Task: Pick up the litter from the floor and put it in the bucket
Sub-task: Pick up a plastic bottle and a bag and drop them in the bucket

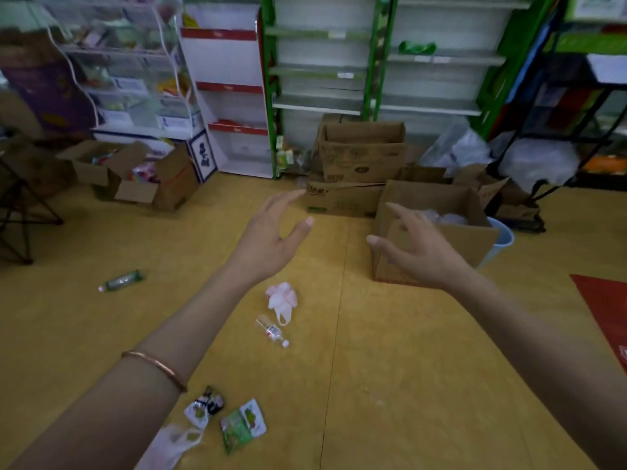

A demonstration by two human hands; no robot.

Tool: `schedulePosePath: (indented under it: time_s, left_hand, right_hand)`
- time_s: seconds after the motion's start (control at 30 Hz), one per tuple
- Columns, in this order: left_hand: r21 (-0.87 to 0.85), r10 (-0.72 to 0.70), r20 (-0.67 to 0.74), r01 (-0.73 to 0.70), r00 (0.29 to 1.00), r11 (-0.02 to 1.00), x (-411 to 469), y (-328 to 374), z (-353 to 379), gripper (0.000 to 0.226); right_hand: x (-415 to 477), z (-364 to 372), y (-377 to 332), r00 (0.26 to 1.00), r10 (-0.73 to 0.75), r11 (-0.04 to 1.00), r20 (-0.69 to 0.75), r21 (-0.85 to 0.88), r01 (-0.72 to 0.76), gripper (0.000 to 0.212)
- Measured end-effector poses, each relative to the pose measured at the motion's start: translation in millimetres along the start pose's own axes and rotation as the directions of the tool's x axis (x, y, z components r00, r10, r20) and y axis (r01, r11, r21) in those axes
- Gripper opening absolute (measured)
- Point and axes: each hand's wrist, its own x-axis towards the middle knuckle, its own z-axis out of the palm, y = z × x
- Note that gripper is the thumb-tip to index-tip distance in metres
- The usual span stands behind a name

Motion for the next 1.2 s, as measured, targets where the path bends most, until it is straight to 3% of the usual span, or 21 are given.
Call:
schedulePosePath:
  time_s: [0.13,0.3,0.6,0.83,1.07,1.2]
  left_hand:
    - [-0.15,-0.164,-0.127,0.145,0.978,0.978,26.6,-13.1,4.5,0.033]
    - [-0.094,-0.191,-0.16,0.178,0.969,0.98,62.3,-51.5,9.4,0.019]
    - [-0.118,-0.276,-0.149,0.26,0.949,0.958,172.2,-133.9,11.6,0.03]
    - [-0.037,-0.272,-0.215,0.271,0.938,0.962,229.3,-174.5,-32.7,0.034]
    - [0.015,-0.422,-0.365,0.459,0.83,0.888,227.2,-218.5,-77.7,0.037]
    - [-0.007,-0.524,-0.445,0.582,0.727,0.813,227.7,-243.5,-78.4,0.038]
  right_hand:
    - [43.6,13.9,12.6,0.999,-0.035,0.995,0.036,0.095,0.032,0.06]
    - [107.7,33.8,18.0,0.99,-0.086,0.986,0.111,0.152,0.068,0.06]
    - [257.1,43.8,23.0,0.948,-0.091,0.996,0.306,0.012,0.092,0.074]
    - [378.6,77.1,-23.0,0.927,-0.245,0.969,0.285,0.057,0.238,0.072]
    - [460.7,137.8,-79.8,0.816,-0.436,0.9,0.379,0.196,0.389,0.068]
    - [502.5,175.3,-93.9,0.731,-0.496,0.868,0.468,0.259,0.424,0.069]
